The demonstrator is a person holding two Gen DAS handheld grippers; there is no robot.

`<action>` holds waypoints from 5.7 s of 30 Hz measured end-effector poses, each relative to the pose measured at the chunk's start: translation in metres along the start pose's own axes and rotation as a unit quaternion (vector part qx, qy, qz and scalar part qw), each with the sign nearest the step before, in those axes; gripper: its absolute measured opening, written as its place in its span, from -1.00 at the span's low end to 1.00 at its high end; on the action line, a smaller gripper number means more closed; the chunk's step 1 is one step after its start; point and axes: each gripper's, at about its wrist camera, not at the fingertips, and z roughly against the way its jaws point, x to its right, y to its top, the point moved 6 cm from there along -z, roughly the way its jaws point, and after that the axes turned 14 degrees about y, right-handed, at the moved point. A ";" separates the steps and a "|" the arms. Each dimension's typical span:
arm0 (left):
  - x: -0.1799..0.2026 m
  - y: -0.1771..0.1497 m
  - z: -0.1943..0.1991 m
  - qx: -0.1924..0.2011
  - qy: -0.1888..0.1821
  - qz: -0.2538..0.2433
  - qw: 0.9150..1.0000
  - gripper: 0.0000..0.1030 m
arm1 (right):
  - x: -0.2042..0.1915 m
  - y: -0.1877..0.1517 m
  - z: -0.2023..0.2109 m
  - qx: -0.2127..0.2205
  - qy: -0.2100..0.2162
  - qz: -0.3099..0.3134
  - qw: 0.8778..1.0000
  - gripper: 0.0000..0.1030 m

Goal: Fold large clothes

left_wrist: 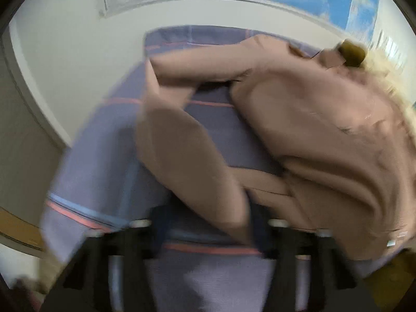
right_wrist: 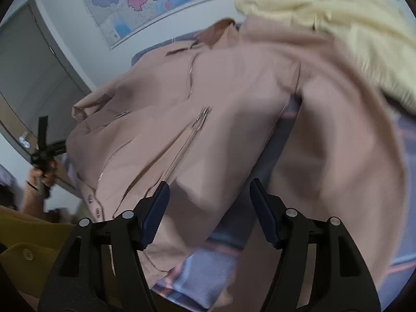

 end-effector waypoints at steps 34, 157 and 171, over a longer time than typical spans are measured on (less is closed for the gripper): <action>0.213 0.258 -0.074 0.070 -0.023 -0.146 0.987 0.45 | 0.023 0.291 -0.156 0.013 -0.051 0.013 0.999 0.10; 0.064 -0.019 0.043 0.029 -0.255 -0.045 0.966 0.64 | -0.085 0.132 -0.167 -0.082 0.072 0.148 0.983 -0.97; 0.064 -0.002 0.034 0.018 -0.192 -0.007 0.981 -0.95 | -0.070 0.088 -0.048 0.002 0.033 0.135 0.990 0.10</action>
